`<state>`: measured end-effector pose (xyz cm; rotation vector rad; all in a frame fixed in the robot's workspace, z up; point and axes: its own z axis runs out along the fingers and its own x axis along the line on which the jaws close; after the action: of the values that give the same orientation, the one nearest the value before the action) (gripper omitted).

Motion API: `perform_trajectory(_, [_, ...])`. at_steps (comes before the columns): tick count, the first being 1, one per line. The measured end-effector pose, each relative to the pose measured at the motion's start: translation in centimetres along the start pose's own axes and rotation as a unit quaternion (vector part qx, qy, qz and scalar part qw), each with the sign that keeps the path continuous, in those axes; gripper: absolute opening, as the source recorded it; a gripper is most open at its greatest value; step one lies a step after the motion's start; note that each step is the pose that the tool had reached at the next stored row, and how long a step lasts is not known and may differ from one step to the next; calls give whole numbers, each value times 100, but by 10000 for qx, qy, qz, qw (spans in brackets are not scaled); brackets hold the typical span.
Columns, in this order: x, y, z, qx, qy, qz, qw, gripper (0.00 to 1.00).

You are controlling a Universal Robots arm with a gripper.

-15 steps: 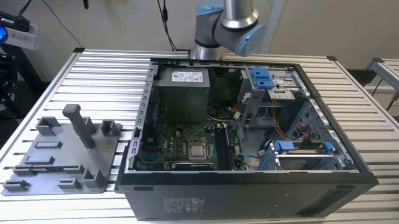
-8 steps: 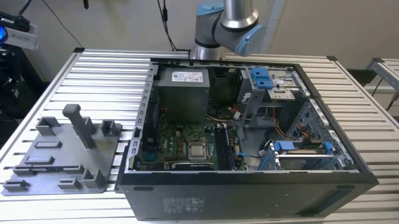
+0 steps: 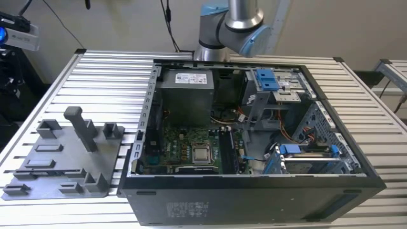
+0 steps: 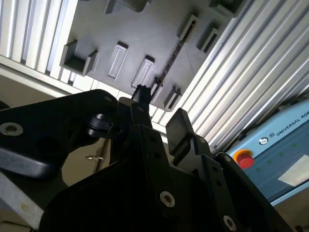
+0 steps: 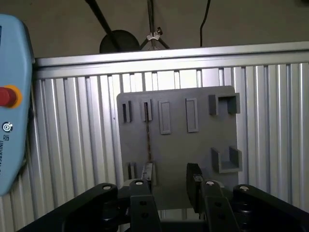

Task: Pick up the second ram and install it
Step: 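Pick up the second ram and move it above second insertion slot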

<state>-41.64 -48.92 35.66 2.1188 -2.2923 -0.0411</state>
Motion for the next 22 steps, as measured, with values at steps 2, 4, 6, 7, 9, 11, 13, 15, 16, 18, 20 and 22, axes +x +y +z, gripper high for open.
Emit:
perform_trajectory(2, [0,0,0,0,0,0,10000,42])
perform_trajectory(4, [0,0,0,1,0,0,10000,42])
perform_trajectory(6, [0,0,0,1,0,0,10000,42])
perform_trajectory(7, [0,0,0,1,0,0,10000,42])
perform_trajectory(9, [0,0,2,1,0,0,10000,42])
perform_trajectory(11, [0,0,14,2,-1,0,10000,42])
perform_trajectory(13, [0,-1,35,1,0,0,10000,42])
perform_trajectory(15, [0,-2,61,1,0,0,10000,42])
perform_trajectory(16, [0,-3,74,1,0,0,10000,42])
perform_trajectory(18, [0,-4,103,1,0,0,10000,42])
perform_trajectory(20, [1,-4,131,1,-1,0,10000,42])
perform_trajectory(22, [0,-5,157,1,0,0,10000,42])
